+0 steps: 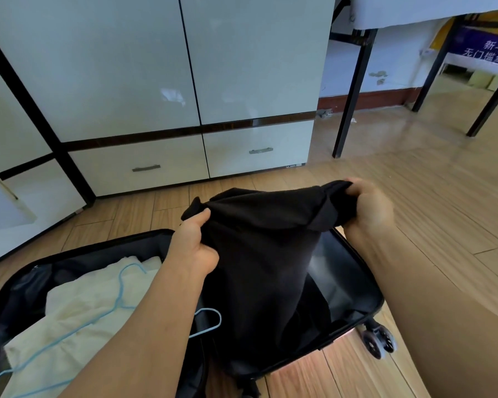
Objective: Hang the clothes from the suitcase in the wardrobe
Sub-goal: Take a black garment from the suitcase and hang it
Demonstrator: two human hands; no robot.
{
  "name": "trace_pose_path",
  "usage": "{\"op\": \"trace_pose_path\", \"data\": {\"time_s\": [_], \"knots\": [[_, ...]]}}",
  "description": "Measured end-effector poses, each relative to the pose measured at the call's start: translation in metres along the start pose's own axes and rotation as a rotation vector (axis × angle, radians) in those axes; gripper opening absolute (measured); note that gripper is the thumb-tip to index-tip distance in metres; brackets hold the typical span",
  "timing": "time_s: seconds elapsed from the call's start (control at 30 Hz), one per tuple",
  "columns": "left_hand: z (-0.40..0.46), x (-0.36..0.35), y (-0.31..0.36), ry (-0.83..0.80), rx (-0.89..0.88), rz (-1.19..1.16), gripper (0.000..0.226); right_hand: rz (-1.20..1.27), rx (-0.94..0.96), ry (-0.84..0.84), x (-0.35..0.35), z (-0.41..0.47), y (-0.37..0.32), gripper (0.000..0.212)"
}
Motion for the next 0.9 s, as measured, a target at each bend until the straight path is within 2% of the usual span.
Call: {"op": "trace_pose_path", "data": {"time_s": [0.03,0.1,0.13,0.17,0.2,0.3,0.33,0.37,0.4,0.43,0.47,0.5,0.57,0.6,0.63,0.7,0.77,0.83,0.9], "knots": [[0.0,-0.001,-0.001,0.001,-0.007,-0.032,0.021,-0.176,0.0,-0.117,-0.005,-0.002,0.003,0.019],[-0.002,-0.006,0.0,-0.012,-0.013,-0.077,0.017,-0.703,0.075,-0.386,-0.018,-0.014,0.012,0.021],[-0.003,-0.008,0.0,-0.015,-0.017,-0.074,0.016,-0.894,0.129,-0.428,-0.02,-0.02,0.015,0.012],[-0.004,-0.008,0.001,-0.013,-0.02,-0.052,0.018,-0.967,0.159,-0.418,-0.02,-0.023,0.015,0.003],[-0.003,-0.007,0.001,0.002,-0.024,-0.002,0.021,-0.938,0.14,-0.403,-0.019,-0.024,0.015,0.012],[-0.004,-0.006,0.0,0.053,-0.038,0.294,0.034,-0.523,-0.177,-0.307,-0.02,-0.026,0.025,0.025],[-0.006,-0.011,-0.003,0.026,-0.044,0.406,0.049,-0.485,-0.204,-0.26,-0.023,-0.024,0.025,0.025],[-0.009,-0.017,-0.006,-0.023,-0.06,0.503,0.079,-0.512,-0.172,-0.211,-0.026,-0.022,0.024,0.022],[-0.01,-0.025,-0.01,-0.082,-0.082,0.599,0.114,-0.595,-0.075,-0.207,-0.032,-0.021,0.02,0.017],[-0.012,-0.034,-0.014,-0.138,-0.122,0.695,0.138,-0.668,0.013,-0.252,-0.043,-0.025,0.016,0.012],[-0.017,-0.045,-0.018,-0.186,-0.176,0.786,0.142,-0.719,0.079,-0.332,-0.054,-0.028,0.016,0.016],[-0.022,-0.052,-0.022,-0.216,-0.237,0.867,0.132,-0.725,0.106,-0.413,-0.062,-0.033,0.018,0.021],[-0.023,-0.056,-0.019,-0.194,-0.345,0.907,0.084,-0.613,0.123,-0.474,-0.069,-0.041,0.011,0.025],[-0.02,-0.051,-0.015,-0.15,-0.349,0.877,0.063,-0.512,0.127,-0.441,-0.066,-0.041,0.003,0.027],[-0.015,-0.043,-0.012,-0.102,-0.339,0.849,0.051,-0.414,0.13,-0.337,-0.055,-0.034,-0.006,0.029],[-0.009,-0.027,-0.002,0.004,-0.311,0.772,0.042,-0.336,0.146,-0.025,-0.018,-0.017,-0.019,0.032],[-0.005,-0.012,0.008,0.055,-0.27,0.597,0.04,-0.313,0.132,0.229,0.021,-0.007,-0.019,0.029],[-0.002,-0.003,0.015,0.061,-0.25,0.417,0.038,-0.357,0.036,0.357,0.051,-0.002,-0.008,0.03],[-0.003,0.001,0.02,0.05,-0.256,0.295,0.04,-0.583,-0.071,0.374,0.077,0.005,0.006,0.034]]}}
Point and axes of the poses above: each hand's wrist, its own z-axis towards the middle knuckle, its own x-axis out of the back of the hand, y = z × x, the point moved 8 cm from there along z, towards the middle knuckle, and after that the axes turned 5 degrees about x, right-handed, at the moved point
